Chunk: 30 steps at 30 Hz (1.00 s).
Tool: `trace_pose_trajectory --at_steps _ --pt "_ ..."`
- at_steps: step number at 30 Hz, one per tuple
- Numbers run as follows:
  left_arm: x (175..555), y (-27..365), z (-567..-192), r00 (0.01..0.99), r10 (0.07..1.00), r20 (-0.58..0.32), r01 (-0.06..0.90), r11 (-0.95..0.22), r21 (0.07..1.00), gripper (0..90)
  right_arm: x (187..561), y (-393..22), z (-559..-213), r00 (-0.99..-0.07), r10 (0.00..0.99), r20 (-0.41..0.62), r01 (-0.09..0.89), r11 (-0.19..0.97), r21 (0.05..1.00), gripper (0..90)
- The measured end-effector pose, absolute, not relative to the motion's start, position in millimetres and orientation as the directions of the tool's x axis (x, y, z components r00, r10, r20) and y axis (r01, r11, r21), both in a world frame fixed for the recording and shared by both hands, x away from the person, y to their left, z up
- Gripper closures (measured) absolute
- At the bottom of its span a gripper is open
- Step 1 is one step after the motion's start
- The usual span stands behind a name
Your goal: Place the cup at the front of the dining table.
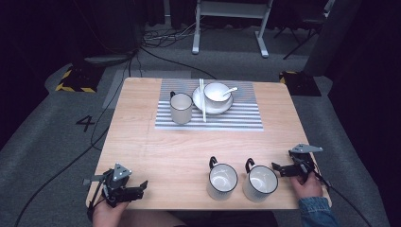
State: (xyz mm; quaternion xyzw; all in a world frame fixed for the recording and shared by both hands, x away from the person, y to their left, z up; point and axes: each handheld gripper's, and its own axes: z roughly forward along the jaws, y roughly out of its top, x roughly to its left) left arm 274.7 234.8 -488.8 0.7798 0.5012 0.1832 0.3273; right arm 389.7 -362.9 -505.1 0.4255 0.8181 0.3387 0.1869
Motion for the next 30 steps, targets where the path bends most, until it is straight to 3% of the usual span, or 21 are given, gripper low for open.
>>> trace_pose_trajectory --at_steps 13,21,24,30 --pt "283 222 -505 0.408 0.913 0.003 0.655 -0.295 0.696 11.0 390 -363 -505 -0.568 0.823 -0.018 0.569 0.408 0.713 0.3" --pt "285 221 -510 0.369 0.929 0.010 0.654 -0.268 0.707 0.0 390 -363 -505 -0.568 0.822 -0.019 0.569 0.410 0.713 0.2" --pt "286 216 -511 0.365 0.931 0.021 0.635 -0.265 0.726 0.0 390 -363 -505 -0.570 0.822 -0.023 0.567 0.414 0.712 0.3" --pt "288 205 -512 0.364 0.931 -0.032 0.654 -0.231 0.720 0.0 390 -363 -505 -0.570 0.822 -0.024 0.567 0.414 0.712 0.2"
